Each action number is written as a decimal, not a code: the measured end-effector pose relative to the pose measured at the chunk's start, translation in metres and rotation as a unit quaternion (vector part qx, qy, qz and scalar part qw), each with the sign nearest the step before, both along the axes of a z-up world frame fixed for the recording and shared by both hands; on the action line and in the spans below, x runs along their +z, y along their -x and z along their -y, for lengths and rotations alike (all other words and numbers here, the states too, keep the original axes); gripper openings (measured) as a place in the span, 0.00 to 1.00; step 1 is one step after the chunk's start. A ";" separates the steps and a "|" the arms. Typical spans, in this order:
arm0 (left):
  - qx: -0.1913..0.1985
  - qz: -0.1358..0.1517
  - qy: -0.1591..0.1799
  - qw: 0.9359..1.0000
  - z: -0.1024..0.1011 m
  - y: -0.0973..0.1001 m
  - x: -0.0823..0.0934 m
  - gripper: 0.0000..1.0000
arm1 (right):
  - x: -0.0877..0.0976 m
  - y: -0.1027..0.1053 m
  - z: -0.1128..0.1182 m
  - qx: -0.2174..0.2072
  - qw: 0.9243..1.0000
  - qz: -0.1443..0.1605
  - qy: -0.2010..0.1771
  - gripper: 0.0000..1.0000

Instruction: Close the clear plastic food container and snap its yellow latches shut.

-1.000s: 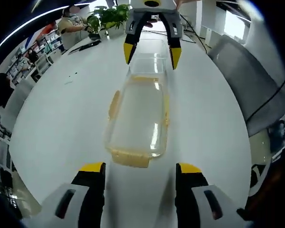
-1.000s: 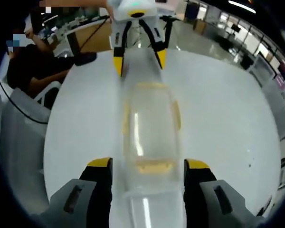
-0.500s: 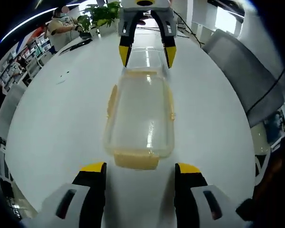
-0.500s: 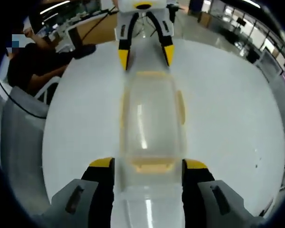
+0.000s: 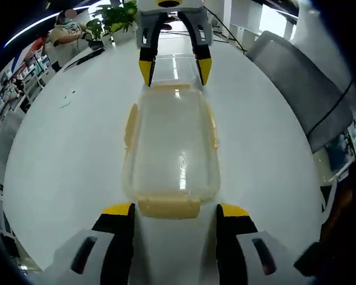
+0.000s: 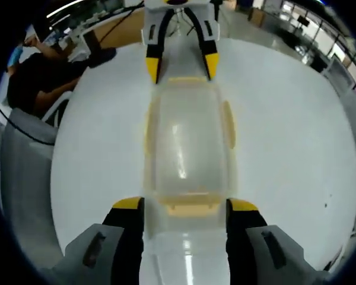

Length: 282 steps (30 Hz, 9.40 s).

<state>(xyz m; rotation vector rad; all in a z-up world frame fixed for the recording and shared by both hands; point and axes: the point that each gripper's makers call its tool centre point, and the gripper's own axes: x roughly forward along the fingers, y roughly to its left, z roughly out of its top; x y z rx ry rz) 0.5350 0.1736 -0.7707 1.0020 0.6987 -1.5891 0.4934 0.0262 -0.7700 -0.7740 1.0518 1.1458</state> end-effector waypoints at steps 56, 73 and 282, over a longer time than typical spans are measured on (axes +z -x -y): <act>0.007 -0.003 0.010 1.000 0.001 -0.010 -0.006 0.34 | -0.014 -0.008 0.010 0.024 0.999 0.014 0.023 0.37; 0.003 0.004 -0.013 1.000 -0.012 -0.002 0.001 0.34 | -0.001 0.000 -0.002 0.034 0.999 0.013 0.005 0.37; 0.411 -0.061 0.094 0.905 0.195 0.031 0.065 0.31 | 0.059 0.044 0.221 -0.441 0.872 0.005 -0.211 0.31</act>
